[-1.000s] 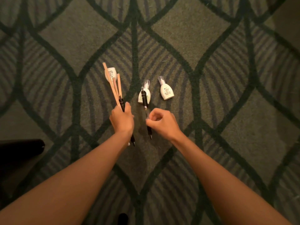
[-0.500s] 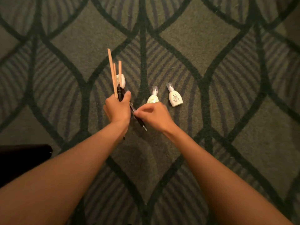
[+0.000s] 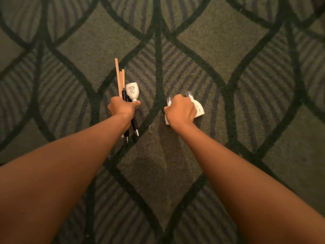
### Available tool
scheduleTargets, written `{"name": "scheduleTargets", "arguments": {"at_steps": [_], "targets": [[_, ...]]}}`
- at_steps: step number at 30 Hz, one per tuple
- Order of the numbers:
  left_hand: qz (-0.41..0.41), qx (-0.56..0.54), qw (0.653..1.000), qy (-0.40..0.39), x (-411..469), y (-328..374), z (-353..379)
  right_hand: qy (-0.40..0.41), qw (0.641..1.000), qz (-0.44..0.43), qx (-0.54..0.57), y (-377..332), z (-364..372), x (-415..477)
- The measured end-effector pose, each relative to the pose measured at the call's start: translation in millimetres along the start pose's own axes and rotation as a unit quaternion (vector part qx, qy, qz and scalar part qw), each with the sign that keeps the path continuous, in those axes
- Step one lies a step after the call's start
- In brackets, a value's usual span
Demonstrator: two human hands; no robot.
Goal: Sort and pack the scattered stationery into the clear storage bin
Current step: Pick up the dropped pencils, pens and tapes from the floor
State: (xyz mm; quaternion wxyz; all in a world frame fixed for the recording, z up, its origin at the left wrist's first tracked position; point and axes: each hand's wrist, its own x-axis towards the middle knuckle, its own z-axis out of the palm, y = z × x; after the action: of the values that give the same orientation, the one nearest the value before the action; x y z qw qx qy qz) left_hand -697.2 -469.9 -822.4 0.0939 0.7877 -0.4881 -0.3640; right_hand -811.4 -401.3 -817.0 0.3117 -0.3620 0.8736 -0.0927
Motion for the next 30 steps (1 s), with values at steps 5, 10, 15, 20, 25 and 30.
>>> {"name": "scheduleTargets", "arguments": {"at_steps": [5, 10, 15, 20, 25, 30], "targets": [[-0.011, 0.001, 1.0, -0.011, -1, -3, 6, 0.014, 1.0, -0.025, -0.01, 7, 2, -8], [-0.006, -0.022, 0.999, 0.027, -5, -3, 7, 0.113, 0.992, -0.027, 0.051, 17, -8, -8], [0.016, -0.04, 0.998, 0.037, -16, 1, 11, 0.12, 0.989, 0.014, 0.081, 26, -24, 3], [0.014, -0.041, 0.999, 0.017, -30, 0, 15, 0.032, 0.996, 0.01, -0.078, 37, -21, 9], [0.014, -0.031, 0.999, 0.01, -40, 1, 0, 0.021, 0.997, 0.009, -0.079, 34, -25, -11], [-0.022, -0.099, 0.995, 0.022, -65, 5, -37, 0.023, 0.999, 0.016, 0.018, 11, -52, -48]]}}
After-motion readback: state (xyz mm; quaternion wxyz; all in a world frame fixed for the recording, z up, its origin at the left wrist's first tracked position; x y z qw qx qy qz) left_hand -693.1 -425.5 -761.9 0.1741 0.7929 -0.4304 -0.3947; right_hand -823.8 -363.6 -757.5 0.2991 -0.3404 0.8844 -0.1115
